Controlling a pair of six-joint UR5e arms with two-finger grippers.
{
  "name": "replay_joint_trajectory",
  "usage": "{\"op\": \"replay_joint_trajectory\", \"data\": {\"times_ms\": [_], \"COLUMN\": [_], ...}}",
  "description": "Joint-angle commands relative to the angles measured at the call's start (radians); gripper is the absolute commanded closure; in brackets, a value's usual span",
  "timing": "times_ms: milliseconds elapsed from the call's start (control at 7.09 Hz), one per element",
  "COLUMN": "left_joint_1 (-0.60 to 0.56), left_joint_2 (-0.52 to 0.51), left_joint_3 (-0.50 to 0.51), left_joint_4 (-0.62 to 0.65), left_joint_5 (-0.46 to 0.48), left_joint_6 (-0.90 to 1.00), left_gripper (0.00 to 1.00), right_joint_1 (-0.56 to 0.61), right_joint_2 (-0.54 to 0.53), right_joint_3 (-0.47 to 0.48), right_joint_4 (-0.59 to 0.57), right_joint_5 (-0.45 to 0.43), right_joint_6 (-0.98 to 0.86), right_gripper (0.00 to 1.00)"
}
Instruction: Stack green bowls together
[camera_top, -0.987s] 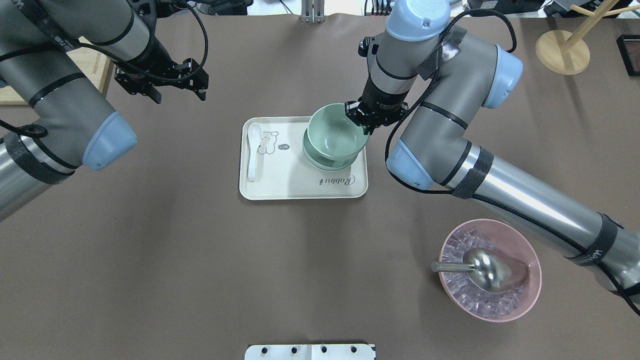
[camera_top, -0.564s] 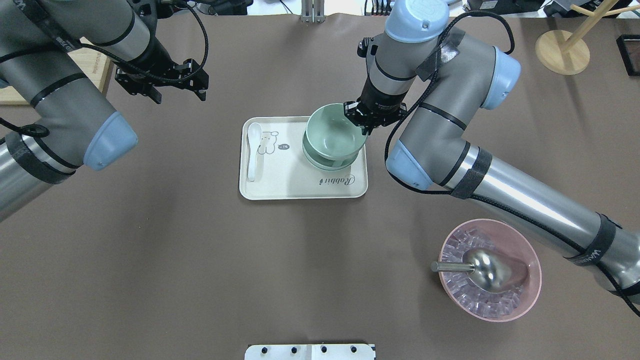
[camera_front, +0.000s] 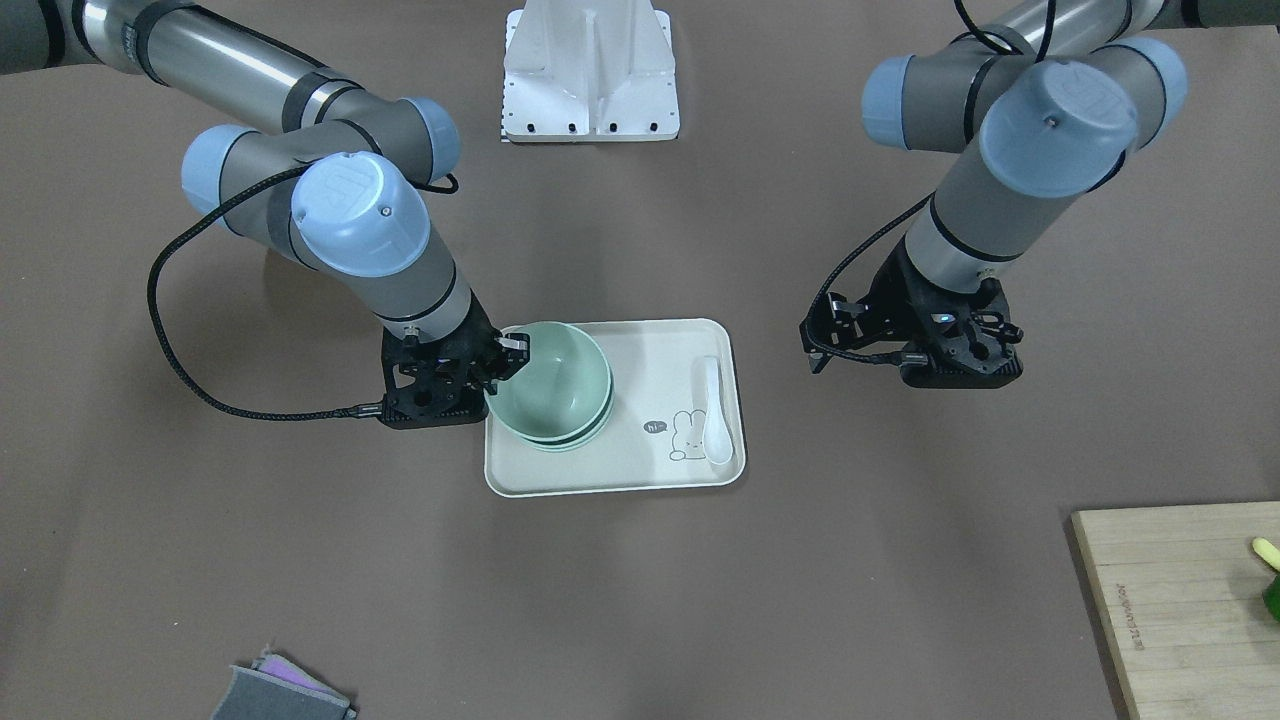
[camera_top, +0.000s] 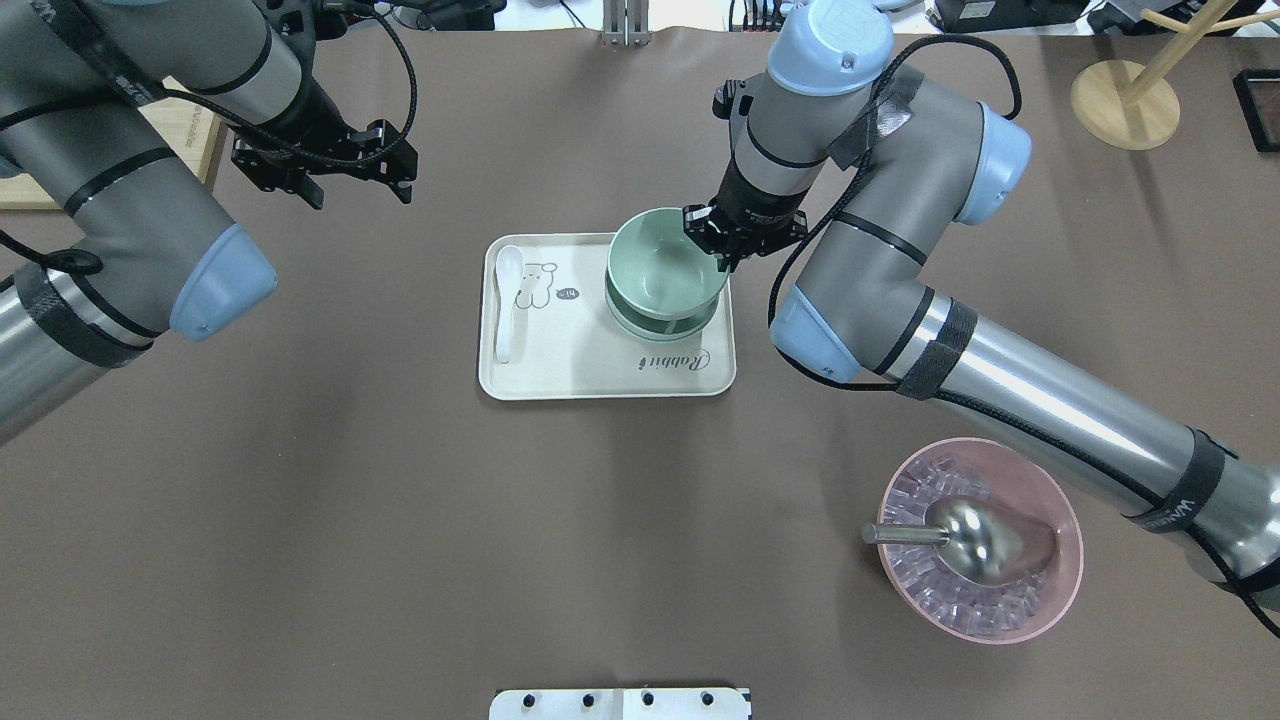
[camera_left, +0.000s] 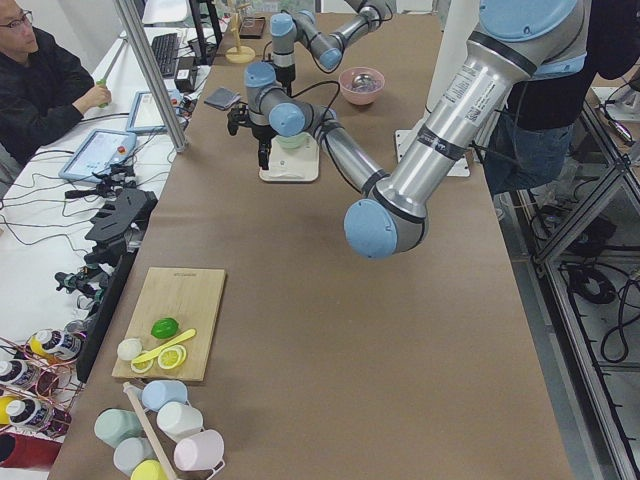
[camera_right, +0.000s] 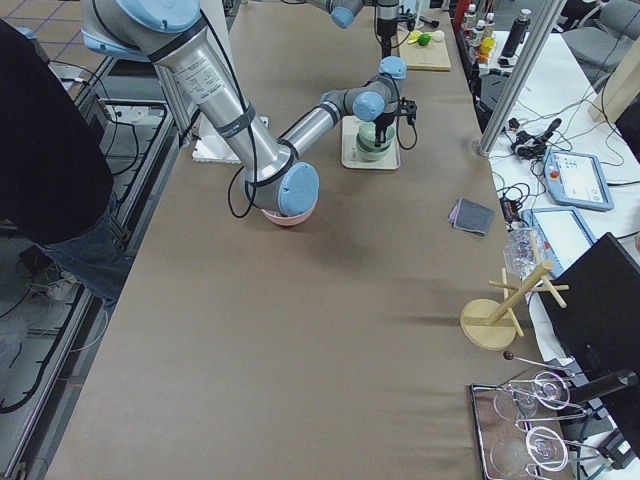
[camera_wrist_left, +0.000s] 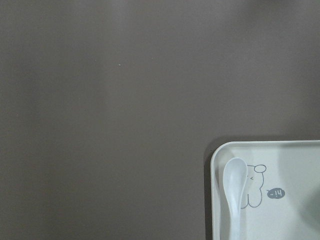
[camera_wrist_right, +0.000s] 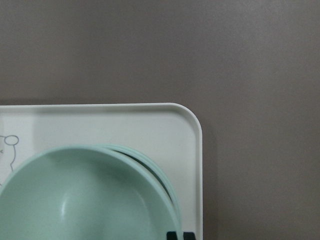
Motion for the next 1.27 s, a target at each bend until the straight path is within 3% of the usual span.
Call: {"op": "replay_joint_trajectory", "data": {"times_ms": [0,1128], "left_joint_1": [0.0,-0.001], "left_joint_2": [0.0,0.0], "left_joint_3": [-0.001,-0.001], "left_joint_4": [0.0,0.001], "left_joint_5": [0.0,0.0], "left_joint_6": [0.0,0.0], "left_gripper": [0.02,0.02], "right_joint_1": [-0.008,-0.007], "right_joint_2": [0.001,0.0], "right_joint_3": [-0.001,0.004], "right_joint_4": [0.009,0.03], "right_joint_5": [-0.005,-0.006], "right_joint_6": [0.002,0.003], "right_gripper": [0.01,0.0]}}
